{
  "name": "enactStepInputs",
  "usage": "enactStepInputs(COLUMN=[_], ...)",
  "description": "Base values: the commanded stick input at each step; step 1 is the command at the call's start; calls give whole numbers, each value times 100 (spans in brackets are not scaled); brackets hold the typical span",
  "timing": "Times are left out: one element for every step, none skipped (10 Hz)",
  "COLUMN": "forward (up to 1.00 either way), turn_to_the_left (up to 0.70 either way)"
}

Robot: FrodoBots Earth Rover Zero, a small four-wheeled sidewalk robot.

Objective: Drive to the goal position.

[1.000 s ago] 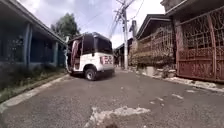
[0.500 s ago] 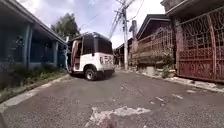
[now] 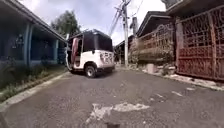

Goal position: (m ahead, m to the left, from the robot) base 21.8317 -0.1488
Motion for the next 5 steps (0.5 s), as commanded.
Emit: enactStepInputs(forward=[0, 0, 0, 0, 0], turn_to_the_left=[4, 4, 4, 4, 4])
